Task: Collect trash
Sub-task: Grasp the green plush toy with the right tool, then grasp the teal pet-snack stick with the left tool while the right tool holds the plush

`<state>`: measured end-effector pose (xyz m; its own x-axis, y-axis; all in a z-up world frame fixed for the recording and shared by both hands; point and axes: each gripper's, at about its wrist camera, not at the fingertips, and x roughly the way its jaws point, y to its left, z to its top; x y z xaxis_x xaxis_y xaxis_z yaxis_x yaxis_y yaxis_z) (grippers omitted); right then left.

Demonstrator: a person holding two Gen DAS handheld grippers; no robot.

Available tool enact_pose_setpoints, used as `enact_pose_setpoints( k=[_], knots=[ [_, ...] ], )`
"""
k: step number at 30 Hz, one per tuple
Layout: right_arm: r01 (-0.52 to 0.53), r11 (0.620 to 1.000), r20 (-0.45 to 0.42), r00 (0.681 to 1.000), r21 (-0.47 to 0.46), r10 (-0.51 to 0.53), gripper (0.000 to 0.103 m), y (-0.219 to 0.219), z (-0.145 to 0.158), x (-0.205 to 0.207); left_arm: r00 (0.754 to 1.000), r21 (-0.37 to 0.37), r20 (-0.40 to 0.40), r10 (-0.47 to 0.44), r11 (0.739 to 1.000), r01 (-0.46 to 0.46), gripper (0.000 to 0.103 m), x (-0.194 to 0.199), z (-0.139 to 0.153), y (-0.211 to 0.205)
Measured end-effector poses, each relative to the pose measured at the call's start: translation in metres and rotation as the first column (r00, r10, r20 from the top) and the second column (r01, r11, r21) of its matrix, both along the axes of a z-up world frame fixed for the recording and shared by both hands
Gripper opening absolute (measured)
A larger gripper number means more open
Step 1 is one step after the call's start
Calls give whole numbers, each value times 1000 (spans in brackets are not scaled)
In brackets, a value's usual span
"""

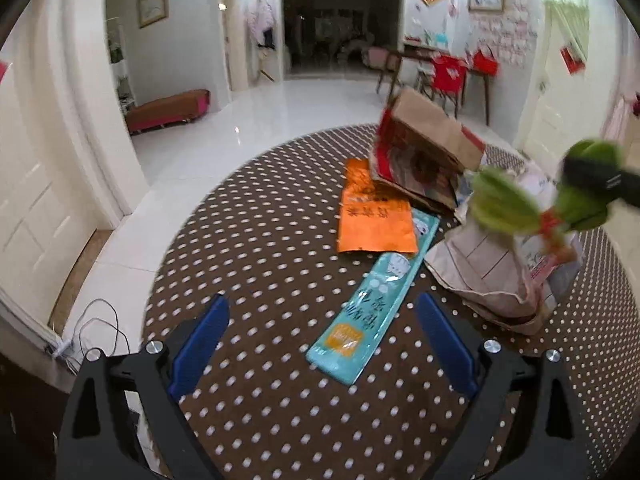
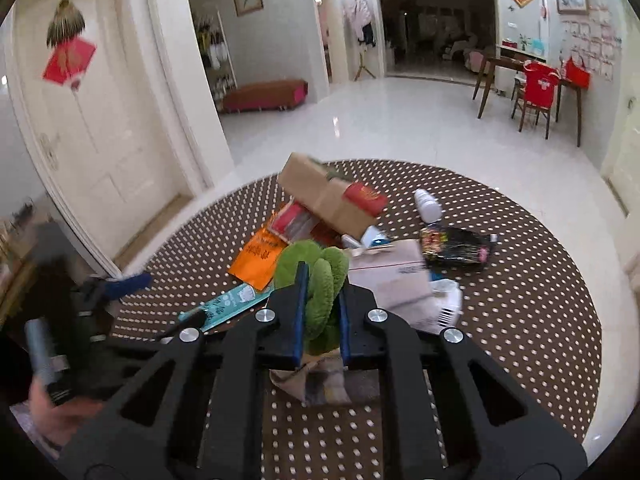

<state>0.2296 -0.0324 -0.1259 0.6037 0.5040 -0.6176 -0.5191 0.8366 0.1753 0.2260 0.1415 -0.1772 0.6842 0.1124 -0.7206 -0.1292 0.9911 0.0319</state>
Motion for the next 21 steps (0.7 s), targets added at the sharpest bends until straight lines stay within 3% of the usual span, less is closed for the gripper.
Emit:
enact_pose_setpoints(
  k=[6, 9, 11, 15, 21],
  knots=[
    [28, 999, -2, 1000, 39, -28, 13, -39, 9, -7, 985, 18, -125, -116, 993, 120, 90, 34, -16, -20],
    [29, 998, -12, 1000, 50, -29, 13, -48, 5, -9, 980, -22, -117, -163, 987, 162, 65, 39, -14, -22],
    [33, 998, -19, 999, 53, -32, 13, -50, 2, -9, 974, -22, -120, -193, 981, 192, 30, 38, -11, -26],
    [40, 996, -29, 999, 74, -38, 13, -62, 1, -12, 970, -28, -122, -210, 978, 208, 27, 29, -9, -30],
    [54, 994, -26, 998, 93, -52, 13, -77, 3, -22, 975, -114, -91, -201, 975, 191, 27, -3, -7, -24]
  ],
)
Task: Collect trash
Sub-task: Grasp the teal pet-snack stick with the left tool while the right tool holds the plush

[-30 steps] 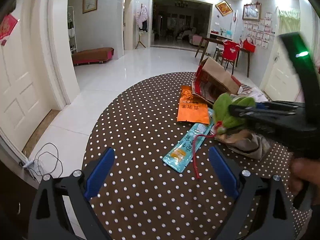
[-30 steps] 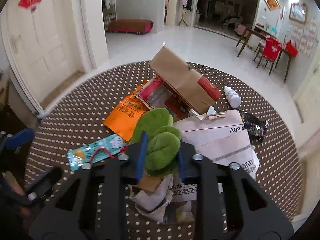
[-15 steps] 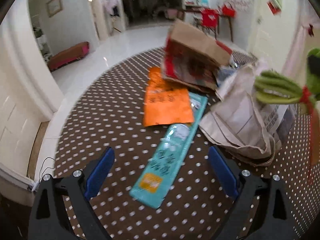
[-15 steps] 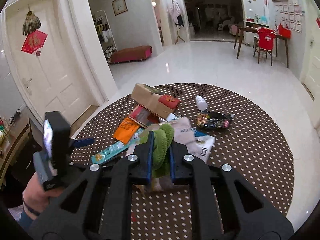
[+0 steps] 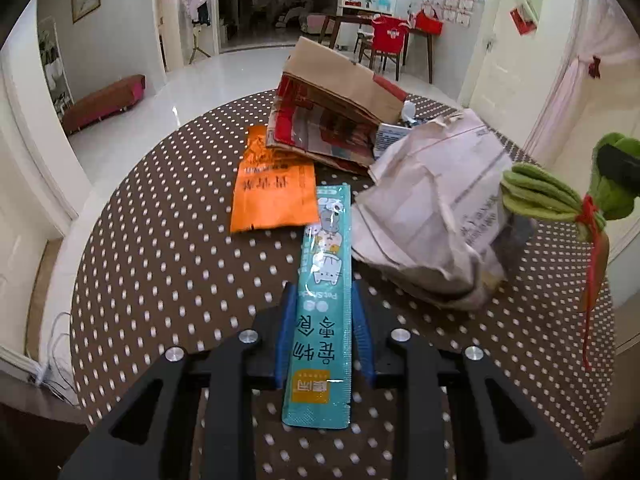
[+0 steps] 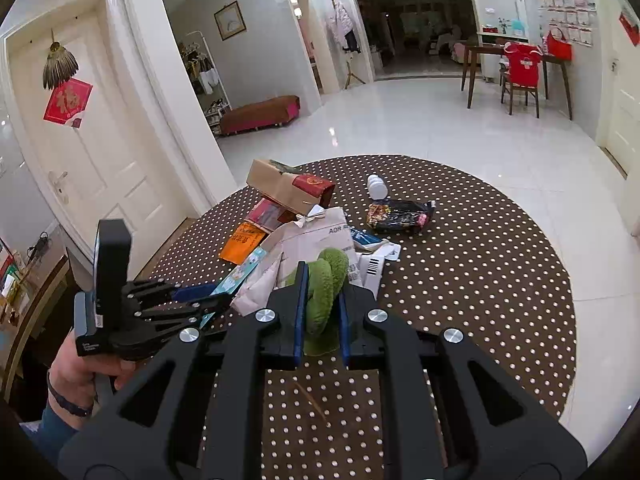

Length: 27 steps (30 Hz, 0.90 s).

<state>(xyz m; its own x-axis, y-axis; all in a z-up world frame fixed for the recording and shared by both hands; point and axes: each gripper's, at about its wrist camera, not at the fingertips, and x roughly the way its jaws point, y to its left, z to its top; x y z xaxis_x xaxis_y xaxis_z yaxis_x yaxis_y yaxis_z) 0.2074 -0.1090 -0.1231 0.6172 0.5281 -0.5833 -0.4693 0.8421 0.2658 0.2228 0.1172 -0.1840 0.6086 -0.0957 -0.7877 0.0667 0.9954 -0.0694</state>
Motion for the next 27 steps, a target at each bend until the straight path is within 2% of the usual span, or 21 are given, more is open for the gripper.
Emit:
enact_pose_setpoints(
  k=[8, 11, 13, 16, 18, 19, 20, 21, 22, 23, 27],
  knots=[
    [-1, 1000, 7, 1000, 14, 1, 13, -12, 4, -11, 999, -47, 51, 14, 999, -12, 27, -52, 8, -5],
    [-5, 1000, -11, 1000, 10, 6, 13, -10, -1, -14, 1000, -28, 29, 6, 1000, -6, 28, -59, 3, -10],
    [-13, 1000, -37, 999, -3, 13, 13, -7, -8, -15, 1000, 22, 0, 13, 1000, -13, 29, -46, -4, -16],
    [-35, 999, -86, 996, -29, 32, 15, 2, -26, -19, 1000, 61, -6, -2, 998, 3, 59, -33, -4, -27],
    [-36, 999, -114, 993, -41, 31, 16, 4, -36, -20, 1000, 101, 1, -16, 995, 16, 60, -29, -4, -33],
    [-41, 998, -126, 991, -44, 35, 18, 5, -40, -20, 1000, 94, -1, -18, 995, 18, 56, -28, -3, -33],
    [-45, 998, -140, 989, -46, 38, 24, 8, -46, -20, 1000, 87, 4, -24, 996, 23, 37, -28, -1, -33],
    [-49, 998, -154, 987, -49, 41, 29, 10, -51, -21, 1000, 94, 6, -23, 995, 22, 27, -27, 1, -34],
    [-54, 997, -163, 986, -51, 45, 44, 12, -55, -22, 1000, 78, 0, -21, 997, 21, 27, -27, 3, -33],
    [-62, 997, -169, 984, -53, 52, 54, 14, -59, -23, 1000, 61, 2, -24, 998, 24, 27, -28, 3, -31],
    [-83, 993, -181, 981, -79, 68, 51, 23, -69, -27, 1000, 18, 16, -8, 1000, 8, 26, -37, 3, -24]
  ],
)
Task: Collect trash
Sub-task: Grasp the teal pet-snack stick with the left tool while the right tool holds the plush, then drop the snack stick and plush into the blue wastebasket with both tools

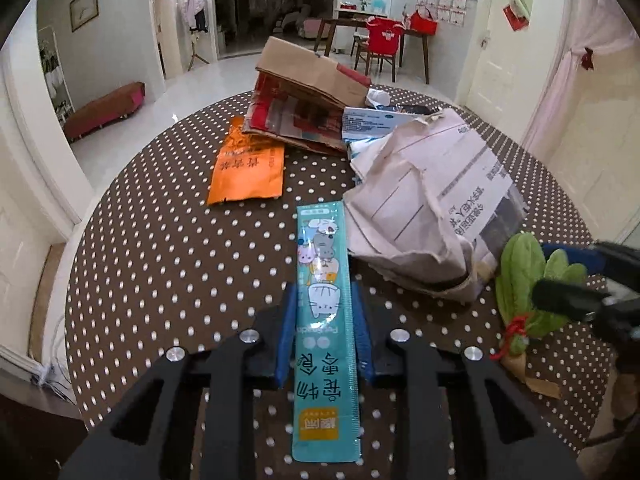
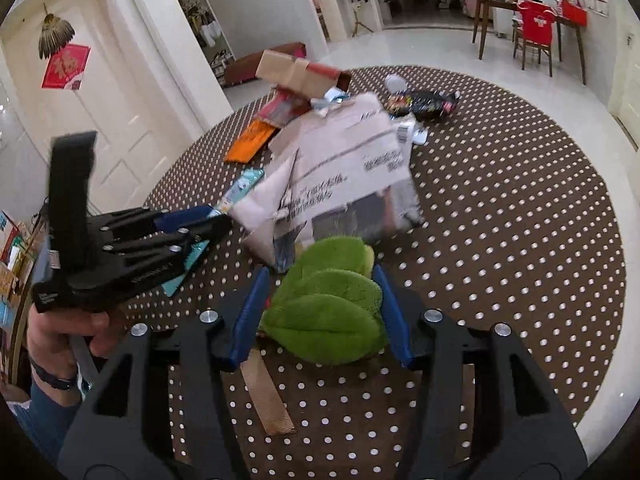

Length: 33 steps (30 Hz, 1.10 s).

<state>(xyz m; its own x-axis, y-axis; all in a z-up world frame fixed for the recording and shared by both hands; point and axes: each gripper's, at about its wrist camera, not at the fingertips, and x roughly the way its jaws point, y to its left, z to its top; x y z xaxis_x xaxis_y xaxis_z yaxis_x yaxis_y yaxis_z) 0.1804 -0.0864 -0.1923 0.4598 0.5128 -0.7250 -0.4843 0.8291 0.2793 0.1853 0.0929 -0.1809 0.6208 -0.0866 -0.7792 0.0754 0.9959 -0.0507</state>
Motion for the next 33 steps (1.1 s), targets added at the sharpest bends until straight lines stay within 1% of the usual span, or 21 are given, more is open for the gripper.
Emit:
enact_pose_setpoints(
  k=[1, 2, 3, 4, 6, 11, 14, 17, 19, 22, 25, 26, 28, 30, 33],
  knots=[
    [-5, 1000, 1, 1000, -18, 5, 32, 2, -3, 0, 1000, -15, 3, 6, 1000, -6, 26, -1, 1, 4],
    [-12, 999, -2, 1000, -36, 12, 25, 5, -6, -1, 1000, -29, 12, 16, 999, -16, 26, 3, 1, 7],
    [-13, 999, -3, 1000, -33, 13, 23, 5, -6, -1, 999, -34, 21, 25, 999, -24, 26, -2, 3, 10],
    [-15, 1000, -1, 1000, -18, 15, 12, 3, -5, -2, 999, -43, 34, 36, 998, -35, 26, -7, 7, 11],
    [-13, 999, 8, 1000, 38, 12, 11, -6, 4, -5, 997, -54, 57, 48, 998, -45, 26, -16, 13, 12],
    [21, 993, 68, 997, 119, -29, 11, -34, 35, -8, 986, -52, 147, 82, 996, -75, 26, -38, 41, 6],
    [42, 984, 99, 993, 170, -60, 11, -56, 56, -6, 976, -82, 203, 73, 995, -57, 26, -42, 67, -6],
    [65, 977, 136, 986, 203, -93, 11, -78, 78, -5, 966, -84, 254, 37, 996, -16, 26, -46, 87, -24],
    [78, 972, 156, 981, 222, -115, 11, -90, 91, -3, 959, -83, 283, 4, 996, 20, 26, -43, 101, -41],
    [108, 963, 188, 970, 246, -157, 11, -111, 113, 2, 952, -94, 304, -43, 993, 75, 26, -34, 113, -69],
    [145, 954, 214, 955, 263, -204, 11, -140, 128, 0, 945, -106, 315, -84, 987, 123, 26, -24, 120, -98],
    [165, 949, 223, 948, 270, -229, 11, -155, 133, -1, 943, -116, 315, -103, 982, 146, 26, -18, 121, -113],
    [197, 941, 233, 936, 277, -264, 11, -174, 137, 1, 938, -130, 316, -142, 973, 191, 26, -9, 124, -141],
    [243, 926, 236, 919, 289, -315, 11, -203, 141, 0, 934, -137, 308, -181, 963, 232, 26, 1, 123, -168],
    [316, 902, 222, 895, 295, -386, 11, -243, 138, 2, 927, -141, 293, -234, 948, 284, 26, 15, 116, -215]
  ],
)
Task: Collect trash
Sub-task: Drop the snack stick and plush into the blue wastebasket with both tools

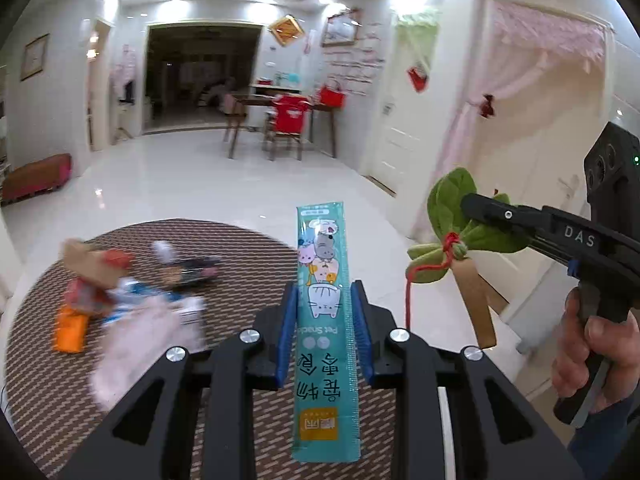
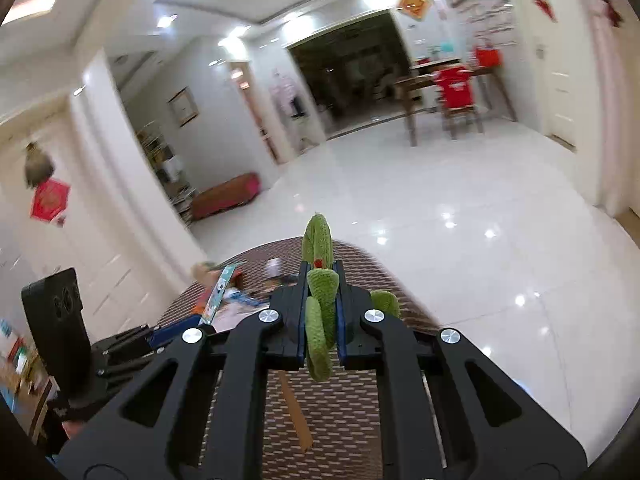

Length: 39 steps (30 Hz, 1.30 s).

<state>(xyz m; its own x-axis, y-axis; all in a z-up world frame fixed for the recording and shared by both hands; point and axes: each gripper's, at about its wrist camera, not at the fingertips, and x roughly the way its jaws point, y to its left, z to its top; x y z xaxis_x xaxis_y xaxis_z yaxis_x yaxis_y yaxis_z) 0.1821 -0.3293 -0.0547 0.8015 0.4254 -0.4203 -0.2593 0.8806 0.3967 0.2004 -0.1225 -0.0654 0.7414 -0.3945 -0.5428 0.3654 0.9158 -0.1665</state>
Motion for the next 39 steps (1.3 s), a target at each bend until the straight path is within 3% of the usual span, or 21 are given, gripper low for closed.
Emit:
enact_pose_setpoints(
  k=[5, 9, 14, 19, 21, 22, 23, 24, 27, 31, 39],
  knots=[
    [133, 991, -92, 987, 0, -133, 11, -70, -36, 8, 991, 15, -73, -110, 994, 111, 26, 24, -31, -84],
    [227, 974, -212, 951, -16, -225, 11, -119, -90, 19, 969, 44, -164, -184, 980, 193, 26, 39, -75, -147],
    [271, 963, -352, 901, -2, -255, 11, -157, -157, 33, 941, 115, -272, -203, 964, 242, 26, 58, -134, -208],
    [291, 956, -460, 853, 25, -248, 14, -180, -214, 41, 904, 154, -383, -193, 951, 268, 28, 84, -189, -242],
    [296, 954, -492, 839, 52, -234, 14, -189, -233, 46, 887, 166, -425, -182, 947, 274, 39, 96, -208, -251],
    [301, 952, -512, 828, 61, -229, 31, -192, -242, 48, 881, 176, -441, -173, 946, 274, 65, 101, -215, -253],
    [313, 948, -529, 816, 66, -232, 71, -195, -250, 51, 882, 184, -445, -154, 948, 259, 83, 105, -219, -254],
    [329, 942, -539, 807, 68, -242, 82, -199, -257, 50, 893, 190, -430, -137, 953, 238, 86, 106, -220, -253],
    [352, 932, -559, 792, 89, -246, 84, -208, -270, 42, 898, 207, -426, -110, 954, 215, 88, 106, -222, -248],
    [388, 919, -556, 780, 71, -286, 97, -217, -270, 31, 910, 208, -405, -92, 960, 189, 89, 103, -212, -241],
    [445, 895, -487, 784, 11, -384, 97, -214, -230, 9, 946, 198, -297, -130, 961, 194, 92, 75, -164, -233]
  ],
)
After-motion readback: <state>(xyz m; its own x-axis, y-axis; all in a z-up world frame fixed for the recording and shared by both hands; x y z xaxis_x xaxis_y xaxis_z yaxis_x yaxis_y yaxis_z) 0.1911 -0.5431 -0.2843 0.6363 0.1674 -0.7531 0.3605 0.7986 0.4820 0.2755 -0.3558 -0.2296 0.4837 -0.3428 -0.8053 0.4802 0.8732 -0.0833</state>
